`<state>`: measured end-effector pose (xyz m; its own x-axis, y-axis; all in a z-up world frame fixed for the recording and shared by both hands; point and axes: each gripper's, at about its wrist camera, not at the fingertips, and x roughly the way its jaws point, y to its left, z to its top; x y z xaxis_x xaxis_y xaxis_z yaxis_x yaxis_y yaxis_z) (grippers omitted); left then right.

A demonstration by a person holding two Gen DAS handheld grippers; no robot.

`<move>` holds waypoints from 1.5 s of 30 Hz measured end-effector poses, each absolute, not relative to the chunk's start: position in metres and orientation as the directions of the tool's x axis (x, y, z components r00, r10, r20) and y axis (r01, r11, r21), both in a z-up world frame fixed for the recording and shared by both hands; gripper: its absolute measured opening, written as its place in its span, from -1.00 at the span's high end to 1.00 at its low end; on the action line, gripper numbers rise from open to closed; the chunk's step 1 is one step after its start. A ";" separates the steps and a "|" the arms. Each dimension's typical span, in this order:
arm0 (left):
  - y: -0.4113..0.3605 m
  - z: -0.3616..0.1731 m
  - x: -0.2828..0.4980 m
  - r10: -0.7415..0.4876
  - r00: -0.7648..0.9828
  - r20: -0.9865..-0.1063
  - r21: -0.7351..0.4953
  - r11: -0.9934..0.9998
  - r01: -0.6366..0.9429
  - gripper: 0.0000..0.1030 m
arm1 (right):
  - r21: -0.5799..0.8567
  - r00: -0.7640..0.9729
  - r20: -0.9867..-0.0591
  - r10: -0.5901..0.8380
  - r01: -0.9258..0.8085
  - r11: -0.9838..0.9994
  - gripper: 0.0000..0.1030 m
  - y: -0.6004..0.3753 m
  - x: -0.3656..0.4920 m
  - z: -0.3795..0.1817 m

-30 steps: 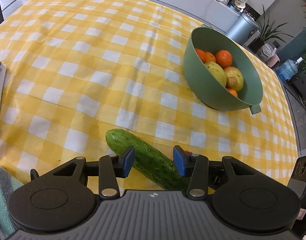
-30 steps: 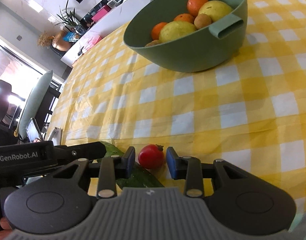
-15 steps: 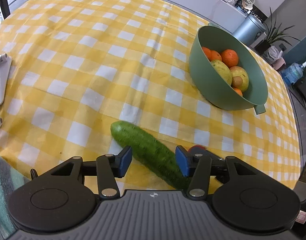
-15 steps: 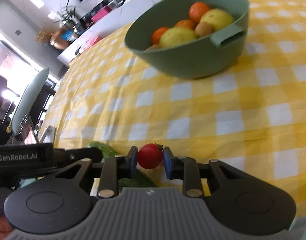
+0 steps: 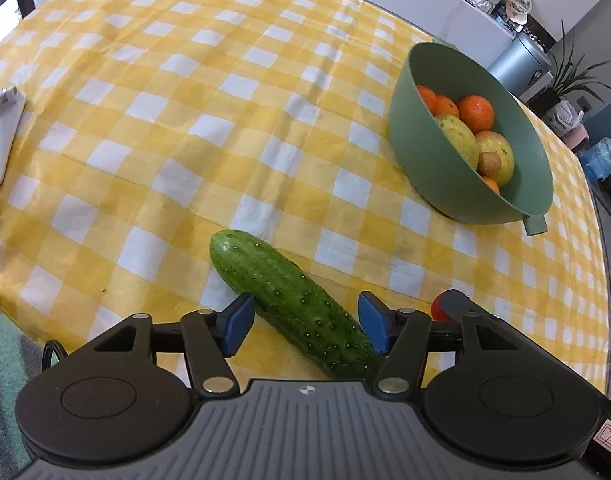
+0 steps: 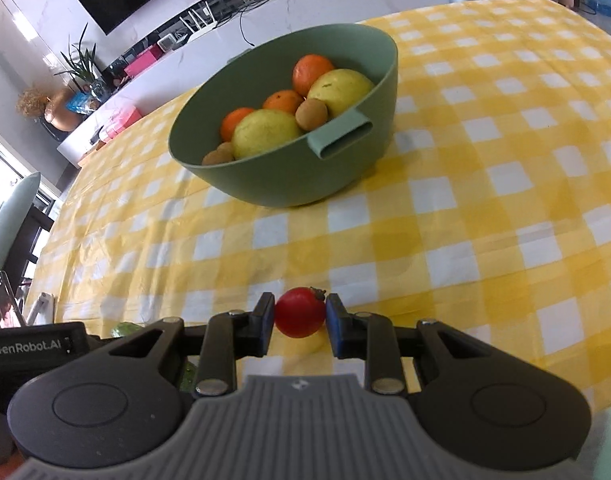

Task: Organize fruits
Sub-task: 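Grasp the red tomato with the right tool while the left tool grasps the cucumber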

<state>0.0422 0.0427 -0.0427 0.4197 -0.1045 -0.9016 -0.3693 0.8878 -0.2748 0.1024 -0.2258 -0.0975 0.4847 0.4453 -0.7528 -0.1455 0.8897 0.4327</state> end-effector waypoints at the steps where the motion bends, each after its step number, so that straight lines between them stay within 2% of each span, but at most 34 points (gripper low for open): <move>1: 0.041 -0.042 0.044 -0.104 0.420 -0.901 -0.273 0.891 -0.364 -0.35 | 0.435 0.483 -0.753 0.446 -0.143 0.889 0.53 -0.226 0.103 -0.098; 4: 0.033 -0.039 0.047 -0.084 0.428 -0.900 -0.246 0.908 -0.338 -0.34 | 0.445 0.477 -0.754 0.452 -0.136 0.885 0.53 -0.227 0.103 -0.101; 6: 0.024 -0.034 0.050 -0.073 0.458 -0.886 -0.222 0.933 -0.282 -0.17 | 0.452 0.474 -0.753 0.457 -0.133 0.882 0.53 -0.226 0.105 -0.102; 12: 0.009 -0.031 0.059 -0.053 0.475 -0.878 -0.181 0.957 -0.229 -0.16 | 0.466 0.472 -0.749 0.465 -0.125 0.876 0.53 -0.228 0.104 -0.102; 16: 0.016 -0.030 0.056 -0.059 0.461 -0.886 -0.205 0.940 -0.274 -0.22 | 0.476 0.470 -0.745 0.472 -0.121 0.871 0.52 -0.230 0.105 -0.103; 19: 0.025 -0.027 0.050 -0.039 0.446 -0.894 -0.213 0.913 -0.349 -0.37 | 0.480 0.468 -0.743 0.479 -0.126 0.868 0.52 -0.230 0.105 -0.103; 25: 0.041 -0.032 0.045 -0.051 0.417 -0.908 -0.261 0.847 -0.464 -0.43 | 0.492 0.467 -0.735 0.491 -0.129 0.861 0.52 -0.232 0.104 -0.102; 33: 0.049 -0.055 0.051 -0.160 0.389 -0.907 -0.371 0.738 -0.563 -0.44 | 0.496 0.464 -0.733 0.498 -0.136 0.857 0.51 -0.231 0.103 -0.102; 38: 0.038 -0.061 0.058 -0.141 0.386 -0.912 -0.356 0.739 -0.572 -0.41 | 0.492 0.462 -0.736 0.496 -0.139 0.860 0.50 -0.230 0.104 -0.102; 45: 0.012 -0.063 0.072 -0.030 0.352 -0.936 -0.238 0.790 -0.565 -0.41 | 0.486 0.461 -0.741 0.488 -0.134 0.864 0.49 -0.228 0.107 -0.104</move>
